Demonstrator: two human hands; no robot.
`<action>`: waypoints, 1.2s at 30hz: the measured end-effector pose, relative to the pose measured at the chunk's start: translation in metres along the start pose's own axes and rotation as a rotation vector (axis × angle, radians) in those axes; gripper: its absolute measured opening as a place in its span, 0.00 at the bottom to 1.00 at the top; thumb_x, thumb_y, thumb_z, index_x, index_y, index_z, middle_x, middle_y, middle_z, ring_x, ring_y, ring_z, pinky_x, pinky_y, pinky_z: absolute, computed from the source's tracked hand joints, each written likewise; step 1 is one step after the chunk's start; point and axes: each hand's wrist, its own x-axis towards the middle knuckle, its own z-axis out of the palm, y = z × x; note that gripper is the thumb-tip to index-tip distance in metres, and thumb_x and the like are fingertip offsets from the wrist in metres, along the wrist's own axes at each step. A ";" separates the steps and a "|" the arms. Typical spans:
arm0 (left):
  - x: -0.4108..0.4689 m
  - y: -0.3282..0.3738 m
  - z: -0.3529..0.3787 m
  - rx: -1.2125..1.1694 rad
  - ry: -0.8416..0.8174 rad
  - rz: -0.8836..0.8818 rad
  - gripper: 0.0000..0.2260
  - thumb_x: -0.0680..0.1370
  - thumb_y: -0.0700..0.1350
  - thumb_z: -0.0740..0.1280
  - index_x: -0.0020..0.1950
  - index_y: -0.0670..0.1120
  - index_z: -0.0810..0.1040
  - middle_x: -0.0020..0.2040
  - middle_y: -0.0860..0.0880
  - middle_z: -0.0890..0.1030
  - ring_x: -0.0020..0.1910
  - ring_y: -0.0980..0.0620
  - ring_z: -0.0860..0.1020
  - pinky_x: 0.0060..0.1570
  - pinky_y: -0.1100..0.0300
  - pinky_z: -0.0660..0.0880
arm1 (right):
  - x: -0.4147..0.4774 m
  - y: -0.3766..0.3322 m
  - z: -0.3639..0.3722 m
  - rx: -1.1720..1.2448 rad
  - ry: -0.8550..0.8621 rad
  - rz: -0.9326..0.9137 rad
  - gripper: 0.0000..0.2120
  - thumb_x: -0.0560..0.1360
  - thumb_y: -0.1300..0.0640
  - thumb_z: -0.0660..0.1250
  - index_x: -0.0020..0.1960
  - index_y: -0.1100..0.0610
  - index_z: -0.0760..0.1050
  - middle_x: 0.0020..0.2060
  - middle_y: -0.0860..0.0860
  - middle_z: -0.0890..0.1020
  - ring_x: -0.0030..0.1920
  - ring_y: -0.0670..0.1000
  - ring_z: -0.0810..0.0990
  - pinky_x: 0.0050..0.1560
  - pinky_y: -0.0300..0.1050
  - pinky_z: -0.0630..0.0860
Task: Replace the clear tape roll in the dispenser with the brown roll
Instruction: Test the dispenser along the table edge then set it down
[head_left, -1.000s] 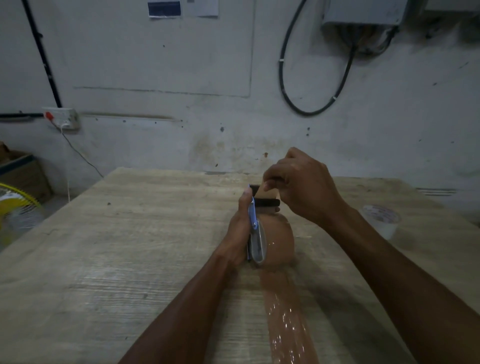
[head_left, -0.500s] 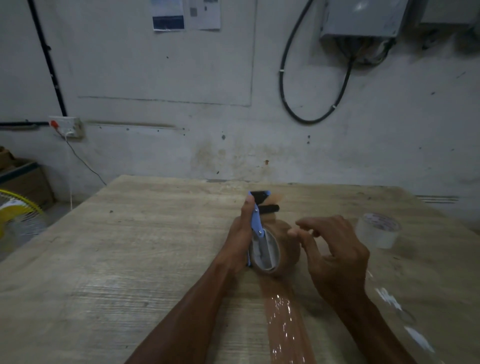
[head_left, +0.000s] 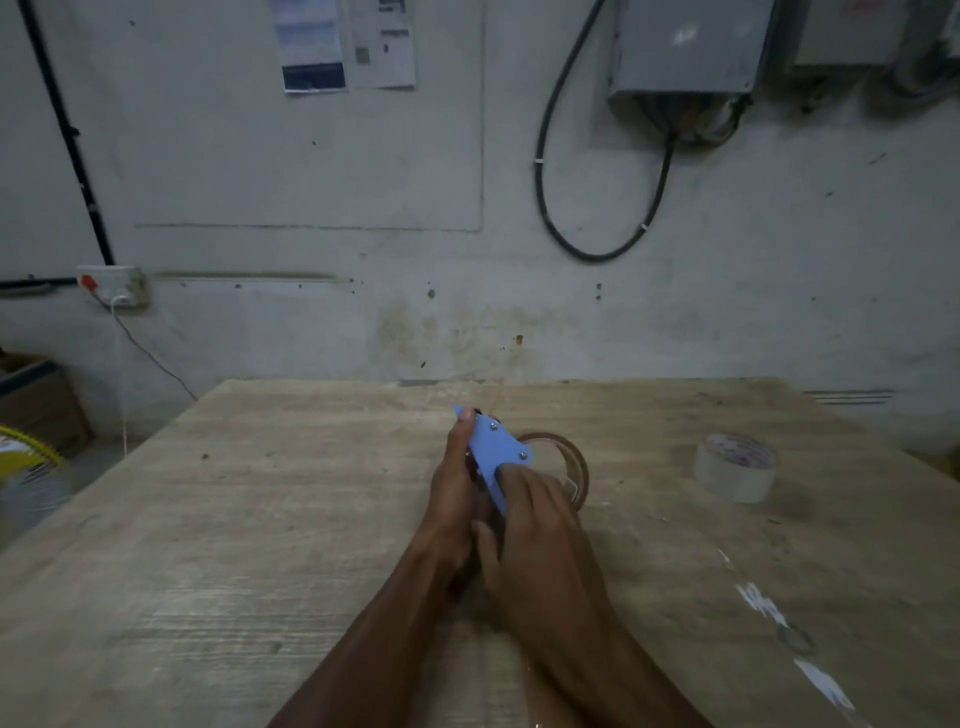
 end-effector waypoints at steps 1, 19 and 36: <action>-0.002 0.000 -0.001 -0.029 0.016 0.003 0.27 0.74 0.63 0.64 0.55 0.40 0.80 0.52 0.37 0.82 0.46 0.43 0.82 0.59 0.45 0.76 | 0.004 -0.003 0.000 0.003 -0.015 0.064 0.24 0.71 0.51 0.69 0.63 0.61 0.76 0.54 0.55 0.83 0.54 0.55 0.81 0.55 0.48 0.80; -0.016 0.022 0.007 0.207 0.080 0.184 0.25 0.79 0.62 0.62 0.55 0.41 0.83 0.46 0.44 0.87 0.47 0.46 0.84 0.56 0.49 0.76 | 0.036 0.033 -0.032 0.787 -0.014 0.517 0.12 0.75 0.46 0.69 0.47 0.55 0.81 0.40 0.48 0.85 0.39 0.46 0.83 0.36 0.39 0.77; -0.038 0.119 0.076 0.922 -0.252 -0.052 0.05 0.77 0.41 0.69 0.49 0.42 0.84 0.40 0.49 0.83 0.33 0.58 0.80 0.36 0.65 0.79 | -0.012 0.029 -0.108 1.059 -0.058 0.555 0.15 0.71 0.49 0.74 0.42 0.63 0.83 0.35 0.54 0.85 0.36 0.52 0.81 0.39 0.47 0.74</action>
